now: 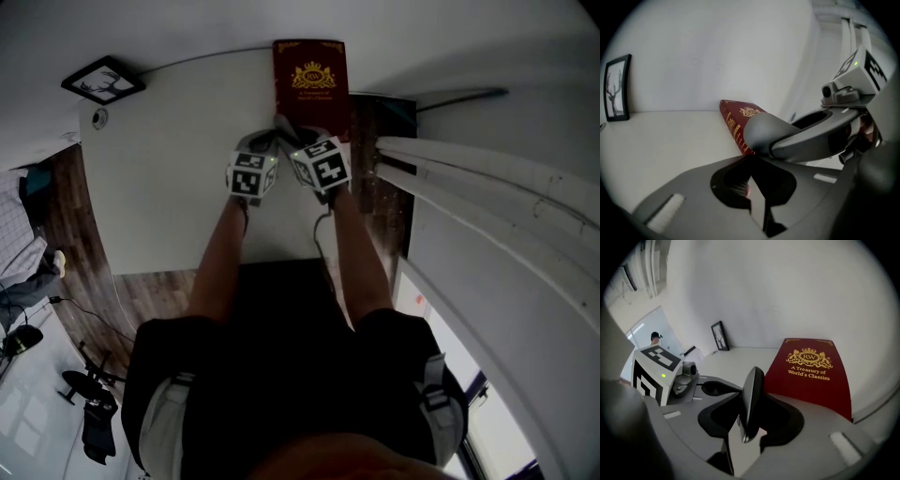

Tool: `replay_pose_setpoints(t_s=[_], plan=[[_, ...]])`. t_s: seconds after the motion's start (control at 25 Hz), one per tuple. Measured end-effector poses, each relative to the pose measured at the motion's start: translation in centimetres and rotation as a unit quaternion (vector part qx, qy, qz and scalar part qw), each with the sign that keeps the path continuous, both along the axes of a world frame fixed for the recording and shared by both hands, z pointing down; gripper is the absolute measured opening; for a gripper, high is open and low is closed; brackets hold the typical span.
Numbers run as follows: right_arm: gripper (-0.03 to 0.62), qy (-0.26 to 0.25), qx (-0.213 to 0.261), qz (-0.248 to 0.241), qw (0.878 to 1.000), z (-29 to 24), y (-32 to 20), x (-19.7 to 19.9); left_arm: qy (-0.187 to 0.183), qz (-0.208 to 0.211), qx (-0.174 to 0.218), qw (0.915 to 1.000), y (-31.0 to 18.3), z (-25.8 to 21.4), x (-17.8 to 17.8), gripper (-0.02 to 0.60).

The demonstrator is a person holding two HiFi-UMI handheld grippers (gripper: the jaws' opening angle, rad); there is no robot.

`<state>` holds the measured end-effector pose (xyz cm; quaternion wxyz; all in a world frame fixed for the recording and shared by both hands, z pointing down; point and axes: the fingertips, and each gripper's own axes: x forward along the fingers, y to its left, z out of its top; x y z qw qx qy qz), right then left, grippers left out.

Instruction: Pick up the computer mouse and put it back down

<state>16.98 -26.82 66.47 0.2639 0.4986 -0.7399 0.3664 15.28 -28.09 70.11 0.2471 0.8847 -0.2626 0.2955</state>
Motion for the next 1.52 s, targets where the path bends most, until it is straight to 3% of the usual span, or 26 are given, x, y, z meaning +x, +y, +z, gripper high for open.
replay_pose_setpoints(t_s=[0.12,0.48,0.68,1.08,1.52], plan=[[0.149,-0.014,0.01,0.019,1.0,0.0,-0.4,0.0,-0.003,0.003,0.005,1.0,-0.4,-0.6,0.0,0.0],[0.144,0.001,0.035,0.016,0.999,-1.2,-0.2,-0.5,0.003,-0.024,0.035,0.9991,-0.6,-2.7,-1.2,0.002],[0.144,0.006,0.069,0.025,0.997,-3.2,-0.2,-0.6,0.009,-0.058,0.056,0.9967,-0.8,-4.3,-2.6,0.001],[0.144,0.009,0.207,0.033,0.978,-10.9,0.3,-0.9,0.041,-0.125,0.141,0.9812,-0.5,-11.5,-4.0,0.001],[0.143,0.002,0.284,0.016,0.959,-16.7,3.2,-1.2,0.059,-0.157,0.193,0.9667,2.5,-16.7,-4.6,0.002]])
